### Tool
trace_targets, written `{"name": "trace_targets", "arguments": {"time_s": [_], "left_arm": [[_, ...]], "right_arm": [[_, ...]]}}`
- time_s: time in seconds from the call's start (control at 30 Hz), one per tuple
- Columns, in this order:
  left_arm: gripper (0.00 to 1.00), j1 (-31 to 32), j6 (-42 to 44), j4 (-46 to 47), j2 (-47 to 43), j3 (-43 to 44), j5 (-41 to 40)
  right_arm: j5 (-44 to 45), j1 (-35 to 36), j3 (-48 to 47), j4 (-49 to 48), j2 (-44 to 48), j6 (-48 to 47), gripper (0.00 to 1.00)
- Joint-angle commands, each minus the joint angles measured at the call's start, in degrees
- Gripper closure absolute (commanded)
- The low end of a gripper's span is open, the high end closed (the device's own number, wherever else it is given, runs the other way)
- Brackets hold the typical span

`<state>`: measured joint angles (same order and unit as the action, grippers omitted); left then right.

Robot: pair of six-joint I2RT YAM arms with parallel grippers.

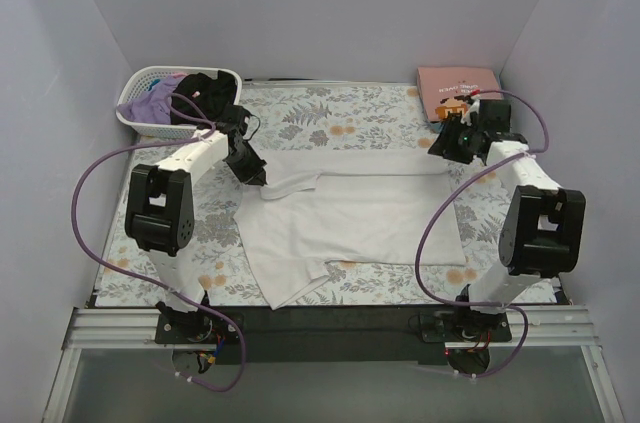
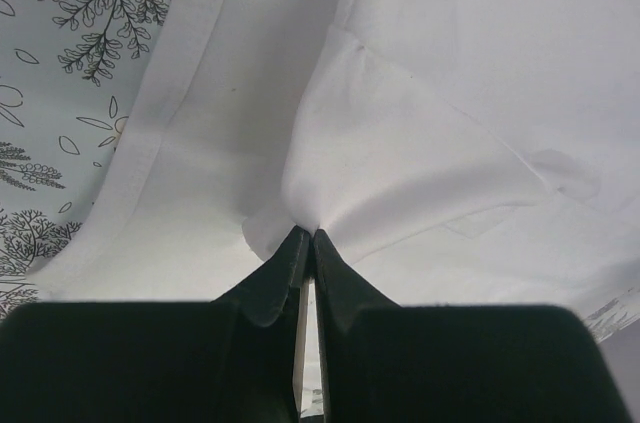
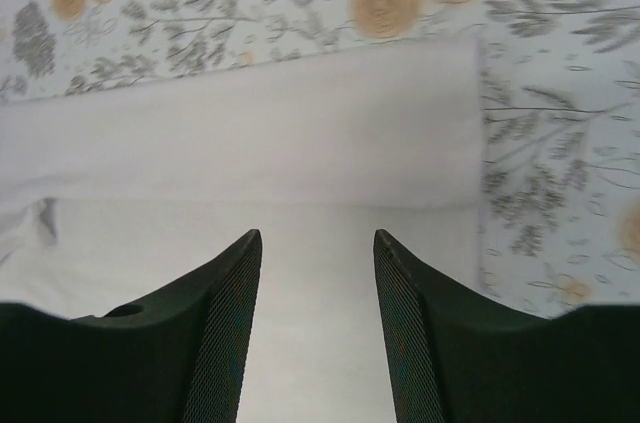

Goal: Fold and stack the t-shirts
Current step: Fold the tshirt

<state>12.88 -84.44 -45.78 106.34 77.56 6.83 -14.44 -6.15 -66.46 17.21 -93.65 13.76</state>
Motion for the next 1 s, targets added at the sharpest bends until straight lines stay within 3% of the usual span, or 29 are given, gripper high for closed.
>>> {"name": "trace_targets", "arguments": {"time_s": [0.0, 0.13, 0.3, 0.43, 0.53, 0.57, 0.67, 0.97], "left_arm": [[0.96, 0.03, -1.51, 1.48, -3.78, -0.83, 1.26], [0.96, -0.05, -1.69, 1.75, -3.78, -0.48, -0.06], [0.94, -0.05, -1.78, 2.27, -3.51, -0.39, -1.12], [0.81, 0.03, -1.95, 3.24, -5.09, -2.49, -1.29], [0.7, -0.05, -2.04, 5.43, -8.07, -4.86, -1.73], [0.61, -0.05, -1.87, 6.39, -9.04, -6.87, -1.65], [0.51, 0.03, -0.9, 9.82, -11.24, -10.57, -0.42], [0.49, 0.04, 2.79, 17.12, -12.48, -15.95, 2.48]], "right_arm": [[-8.31, 6.05, 1.33, -4.1, 0.4, 0.83, 0.45], [-13.68, 17.02, 3.78, -13.06, -2.32, 5.83, 0.49], [-16.76, 25.56, 5.11, -27.57, -7.33, 14.17, 0.56], [-16.68, 31.54, 3.18, -32.5, -13.38, 16.99, 0.56], [-16.06, 33.74, 2.47, -36.1, -16.47, 19.28, 0.56], [-15.97, 34.01, 2.38, -36.89, -17.26, 20.51, 0.55], [-16.59, 34.89, 2.03, -39.88, -20.08, 22.71, 0.55], [-18.17, 36.56, 0.19, -43.75, -24.39, 25.17, 0.56]]}}
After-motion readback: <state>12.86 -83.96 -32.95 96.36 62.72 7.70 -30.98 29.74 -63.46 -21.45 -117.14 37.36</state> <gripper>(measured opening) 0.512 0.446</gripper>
